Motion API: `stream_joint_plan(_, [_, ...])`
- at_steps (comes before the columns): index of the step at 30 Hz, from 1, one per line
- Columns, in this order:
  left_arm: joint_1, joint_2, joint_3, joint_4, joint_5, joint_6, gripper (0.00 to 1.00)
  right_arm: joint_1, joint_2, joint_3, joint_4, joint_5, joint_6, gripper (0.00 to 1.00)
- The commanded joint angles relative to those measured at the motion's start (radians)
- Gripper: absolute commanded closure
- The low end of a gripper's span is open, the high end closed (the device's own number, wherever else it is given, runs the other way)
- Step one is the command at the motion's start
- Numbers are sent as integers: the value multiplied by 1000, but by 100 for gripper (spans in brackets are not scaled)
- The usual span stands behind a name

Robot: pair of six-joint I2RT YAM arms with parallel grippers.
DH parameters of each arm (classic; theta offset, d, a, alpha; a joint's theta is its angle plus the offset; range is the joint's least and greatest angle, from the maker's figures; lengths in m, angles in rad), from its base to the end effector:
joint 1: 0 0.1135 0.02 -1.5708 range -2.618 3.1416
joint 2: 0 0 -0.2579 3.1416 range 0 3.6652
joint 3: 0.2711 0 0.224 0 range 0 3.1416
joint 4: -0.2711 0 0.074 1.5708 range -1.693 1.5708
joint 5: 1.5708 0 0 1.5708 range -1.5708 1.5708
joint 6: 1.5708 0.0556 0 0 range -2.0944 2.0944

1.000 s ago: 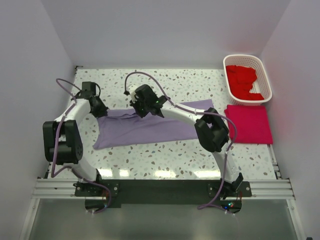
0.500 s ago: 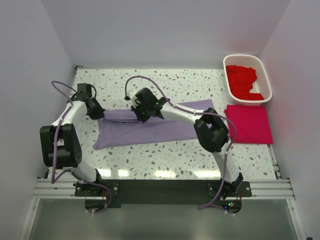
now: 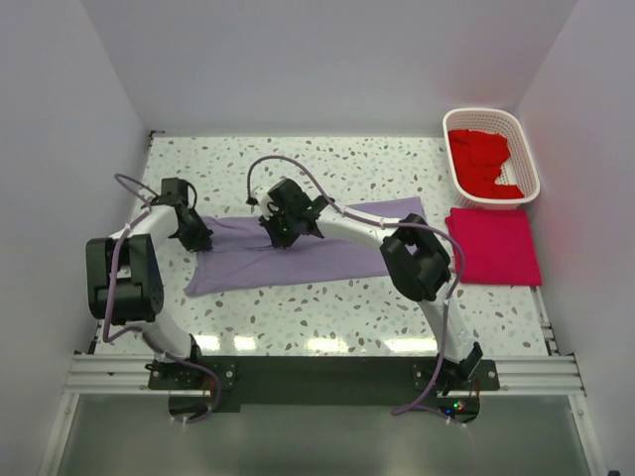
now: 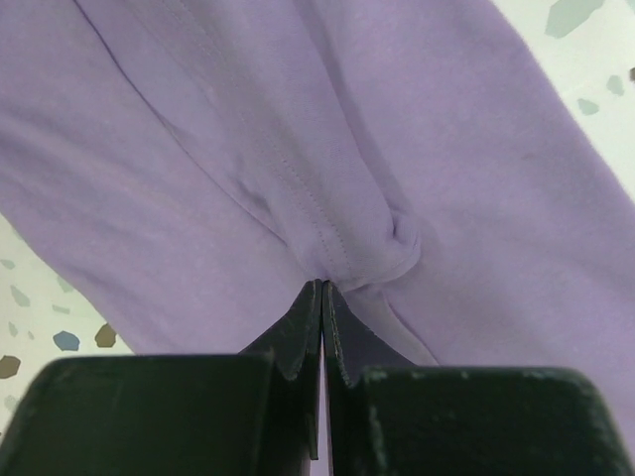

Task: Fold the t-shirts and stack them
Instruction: Fold the tshirt

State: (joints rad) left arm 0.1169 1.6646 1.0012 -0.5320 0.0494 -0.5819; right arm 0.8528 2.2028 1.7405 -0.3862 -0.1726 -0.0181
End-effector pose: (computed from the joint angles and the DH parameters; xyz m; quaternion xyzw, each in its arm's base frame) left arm 0.2969 0.0321 0.1641 -0.3319 0.9244 -0.0666 0.1759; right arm 0.3069 0.3658 0.1824 -0.4207 0.8322 0.2164 0.2891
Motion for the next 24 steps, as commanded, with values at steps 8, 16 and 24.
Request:
stream_joint_plan(8, [9, -20, 22, 29, -43, 17, 76, 2, 8, 17, -54, 47, 61, 73])
stream_joint_plan(16, [-9, -158, 42, -8, -83, 24, 59, -20, -81, 27, -8, -50, 153, 71])
stream_joint_plan(24, [-85, -155, 10, 61, -56, 1, 73, -26, -14, 63, 118, -203, 277, 75])
